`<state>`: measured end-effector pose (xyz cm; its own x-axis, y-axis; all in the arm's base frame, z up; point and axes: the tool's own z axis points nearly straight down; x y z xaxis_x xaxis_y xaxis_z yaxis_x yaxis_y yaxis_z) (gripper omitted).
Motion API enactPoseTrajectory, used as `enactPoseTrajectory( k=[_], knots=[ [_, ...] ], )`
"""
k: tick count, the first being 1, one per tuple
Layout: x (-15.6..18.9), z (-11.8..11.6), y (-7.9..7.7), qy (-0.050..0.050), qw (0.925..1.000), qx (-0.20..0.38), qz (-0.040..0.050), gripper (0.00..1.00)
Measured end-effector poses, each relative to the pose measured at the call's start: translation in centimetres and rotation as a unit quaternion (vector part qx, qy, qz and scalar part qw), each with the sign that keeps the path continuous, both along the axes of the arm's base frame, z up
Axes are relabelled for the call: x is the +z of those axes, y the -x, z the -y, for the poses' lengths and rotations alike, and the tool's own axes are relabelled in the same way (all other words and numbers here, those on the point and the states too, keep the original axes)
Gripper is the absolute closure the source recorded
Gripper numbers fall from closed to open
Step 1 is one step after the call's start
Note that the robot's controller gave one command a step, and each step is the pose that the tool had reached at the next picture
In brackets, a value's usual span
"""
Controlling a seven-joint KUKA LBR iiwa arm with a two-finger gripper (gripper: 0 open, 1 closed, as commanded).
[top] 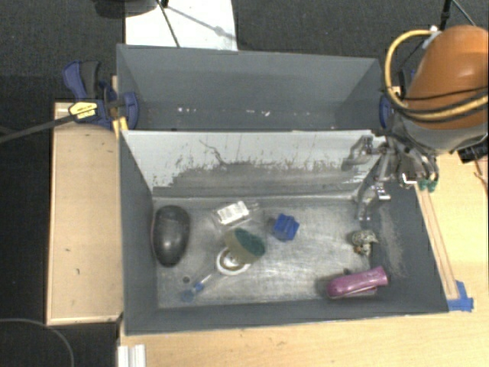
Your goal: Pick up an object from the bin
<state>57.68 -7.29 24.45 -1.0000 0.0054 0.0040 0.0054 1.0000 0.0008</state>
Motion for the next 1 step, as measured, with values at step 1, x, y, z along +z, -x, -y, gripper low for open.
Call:
enactPoseTrajectory(
  k=[1],
  knots=[
    [-8.43, -5.28, -1.21, -0.001, 0.9974, -0.072, 0.0002, 0.00]
  ],
)
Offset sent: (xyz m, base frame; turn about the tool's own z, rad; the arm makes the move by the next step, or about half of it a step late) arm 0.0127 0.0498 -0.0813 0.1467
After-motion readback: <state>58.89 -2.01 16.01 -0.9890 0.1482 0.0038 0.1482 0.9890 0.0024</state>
